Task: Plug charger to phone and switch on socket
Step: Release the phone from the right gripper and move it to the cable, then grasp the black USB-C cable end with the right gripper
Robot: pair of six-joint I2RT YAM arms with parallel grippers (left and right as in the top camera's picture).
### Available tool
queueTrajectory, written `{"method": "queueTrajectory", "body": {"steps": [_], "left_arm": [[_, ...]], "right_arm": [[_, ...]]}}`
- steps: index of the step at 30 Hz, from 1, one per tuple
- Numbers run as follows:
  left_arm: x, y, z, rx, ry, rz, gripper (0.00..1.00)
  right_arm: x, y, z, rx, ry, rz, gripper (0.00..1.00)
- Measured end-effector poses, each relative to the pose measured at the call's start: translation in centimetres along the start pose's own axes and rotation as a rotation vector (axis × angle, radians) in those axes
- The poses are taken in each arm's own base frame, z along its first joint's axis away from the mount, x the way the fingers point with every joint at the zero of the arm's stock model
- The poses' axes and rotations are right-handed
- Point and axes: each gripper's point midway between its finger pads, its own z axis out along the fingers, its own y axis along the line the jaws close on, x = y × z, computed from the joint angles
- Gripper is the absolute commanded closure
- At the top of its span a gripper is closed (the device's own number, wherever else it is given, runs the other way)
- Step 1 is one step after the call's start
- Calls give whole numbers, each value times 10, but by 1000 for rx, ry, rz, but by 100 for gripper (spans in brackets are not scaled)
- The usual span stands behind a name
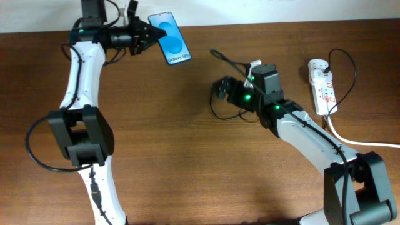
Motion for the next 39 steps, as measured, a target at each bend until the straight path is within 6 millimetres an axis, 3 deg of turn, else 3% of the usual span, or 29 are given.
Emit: {"method": "queueTrajectory", "body": {"steps": [3,8,11,15,20,27,39], "left_arm": [[-5,2,-14,16,-15,2,100],[-14,8,-36,19,-52,-7,100],[-19,12,-49,16,-75,-25,100],[-22,16,-59,13,-91,-44,100],[-21,15,-57,15,-86,-46,100],[-20,15,-57,16,-85,-46,100],[-13,11,-43,20,-53,-53,100]], "right_arm": [[8,-8,-6,81,70,-14,20],[-33,30,-17,83,49,-72,46],[-40,33,1,93,66,-79,62],[-15,11,44,150,141,-55,66],[7,-11,74,227,168,-28,73],[17,-33,92,314,154,-39,73],[17,-47,110,334,124,-25,74]]}}
